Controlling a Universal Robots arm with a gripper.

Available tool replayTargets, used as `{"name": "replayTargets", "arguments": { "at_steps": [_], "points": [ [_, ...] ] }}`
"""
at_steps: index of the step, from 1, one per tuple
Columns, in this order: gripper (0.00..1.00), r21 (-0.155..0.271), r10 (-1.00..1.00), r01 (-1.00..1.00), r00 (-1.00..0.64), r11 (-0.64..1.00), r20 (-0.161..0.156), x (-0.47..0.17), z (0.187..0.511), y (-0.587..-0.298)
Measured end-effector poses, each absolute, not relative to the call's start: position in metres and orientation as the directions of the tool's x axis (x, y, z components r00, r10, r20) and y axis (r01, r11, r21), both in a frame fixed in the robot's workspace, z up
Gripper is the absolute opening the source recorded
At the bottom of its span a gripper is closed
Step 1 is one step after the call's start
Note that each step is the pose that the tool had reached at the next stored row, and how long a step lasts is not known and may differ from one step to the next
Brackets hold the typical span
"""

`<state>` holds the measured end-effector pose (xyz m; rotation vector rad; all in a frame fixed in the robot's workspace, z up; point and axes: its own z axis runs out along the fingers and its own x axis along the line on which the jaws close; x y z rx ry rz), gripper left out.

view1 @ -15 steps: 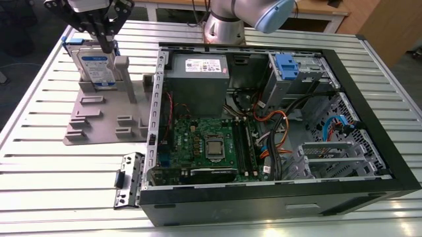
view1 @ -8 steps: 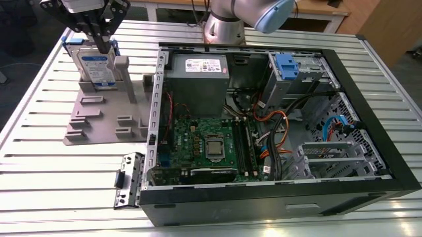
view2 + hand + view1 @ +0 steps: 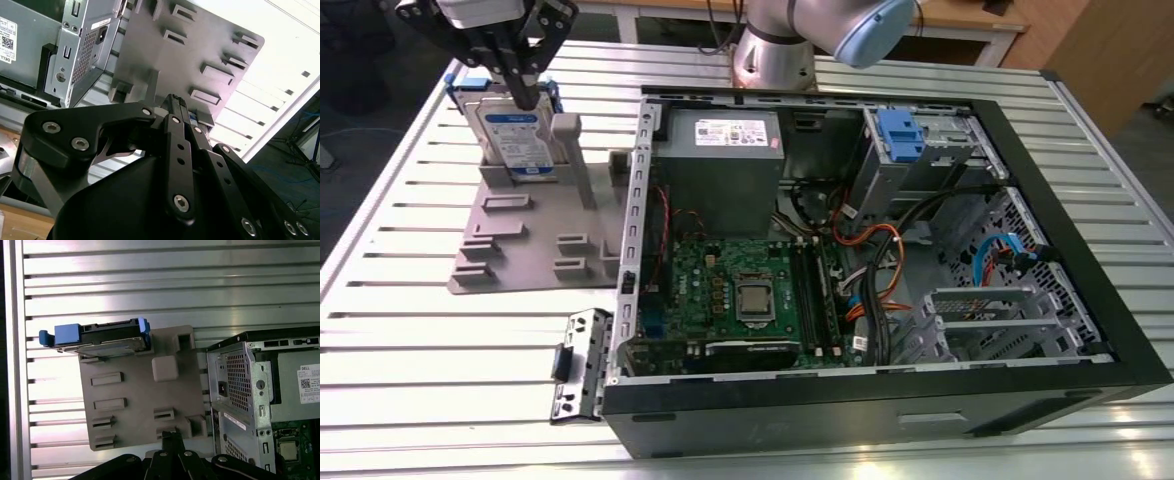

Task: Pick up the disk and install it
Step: 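Reach for the disk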

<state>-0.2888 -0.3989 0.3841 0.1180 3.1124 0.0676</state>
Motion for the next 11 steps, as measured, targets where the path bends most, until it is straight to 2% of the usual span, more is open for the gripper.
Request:
{"name": "replayTargets", "arguments": {
  "at_steps": [11],
  "points": [
    [0.1,0.044,0.076,0.075,-0.997,0.996,-0.025,-0.2955,0.3816,-0.3989]
  ]
}}
